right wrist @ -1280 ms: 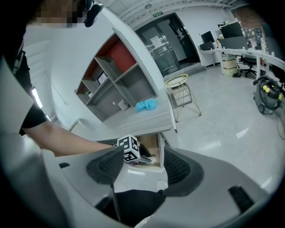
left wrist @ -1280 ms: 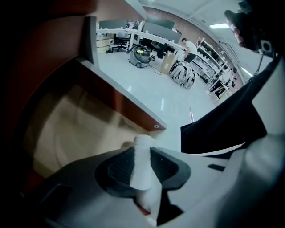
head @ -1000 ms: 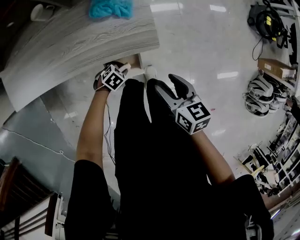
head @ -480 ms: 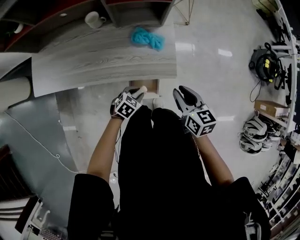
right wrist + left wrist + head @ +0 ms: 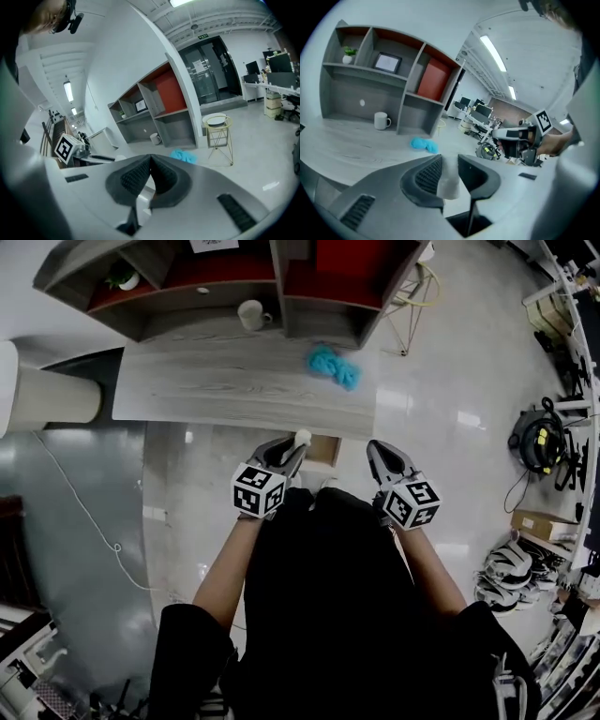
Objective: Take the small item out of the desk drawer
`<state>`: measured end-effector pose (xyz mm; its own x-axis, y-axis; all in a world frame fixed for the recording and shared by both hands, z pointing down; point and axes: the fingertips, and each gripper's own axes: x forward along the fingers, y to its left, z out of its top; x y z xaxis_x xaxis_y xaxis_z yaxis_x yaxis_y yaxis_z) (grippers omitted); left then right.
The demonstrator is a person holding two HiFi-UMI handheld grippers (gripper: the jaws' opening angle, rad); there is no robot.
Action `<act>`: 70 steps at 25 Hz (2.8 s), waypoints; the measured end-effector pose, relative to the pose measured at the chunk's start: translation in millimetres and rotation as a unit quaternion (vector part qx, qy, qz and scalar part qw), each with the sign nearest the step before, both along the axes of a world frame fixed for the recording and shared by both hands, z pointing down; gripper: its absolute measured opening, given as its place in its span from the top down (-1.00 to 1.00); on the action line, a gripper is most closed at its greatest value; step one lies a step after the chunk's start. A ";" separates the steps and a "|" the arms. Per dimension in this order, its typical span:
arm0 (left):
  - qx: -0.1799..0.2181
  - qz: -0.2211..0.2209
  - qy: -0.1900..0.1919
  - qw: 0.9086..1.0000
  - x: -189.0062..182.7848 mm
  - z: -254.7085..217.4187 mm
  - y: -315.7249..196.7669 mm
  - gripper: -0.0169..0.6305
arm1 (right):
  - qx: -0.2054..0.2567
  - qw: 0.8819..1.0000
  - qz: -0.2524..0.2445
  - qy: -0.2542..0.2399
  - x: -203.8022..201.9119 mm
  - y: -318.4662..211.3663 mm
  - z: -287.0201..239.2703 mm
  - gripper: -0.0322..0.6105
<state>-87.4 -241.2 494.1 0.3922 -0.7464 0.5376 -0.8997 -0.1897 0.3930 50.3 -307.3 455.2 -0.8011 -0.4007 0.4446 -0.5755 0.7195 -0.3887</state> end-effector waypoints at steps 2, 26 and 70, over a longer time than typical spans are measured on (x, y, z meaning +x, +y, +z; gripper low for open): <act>0.014 -0.023 -0.003 1.000 0.3 -28.6 1.9 0.62 | 0.013 1.000 -0.011 0.008 0.6 -2.0 -13.6 0.90; 0.177 -0.157 -0.059 0.970 -47.3 -153.2 73.6 0.62 | 0.101 0.994 0.046 0.017 -0.6 46.2 -77.2 0.90; 0.217 0.016 -0.007 0.976 -75.2 -162.3 150.3 0.62 | 0.172 0.957 0.222 0.070 4.0 167.2 -105.4 0.90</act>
<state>-162.5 -90.9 331.8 0.4143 -0.8922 0.1799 -0.8954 -0.3640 0.2565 54.3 -140.0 349.9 -0.4610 -0.8296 0.3152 -0.8829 0.4643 -0.0692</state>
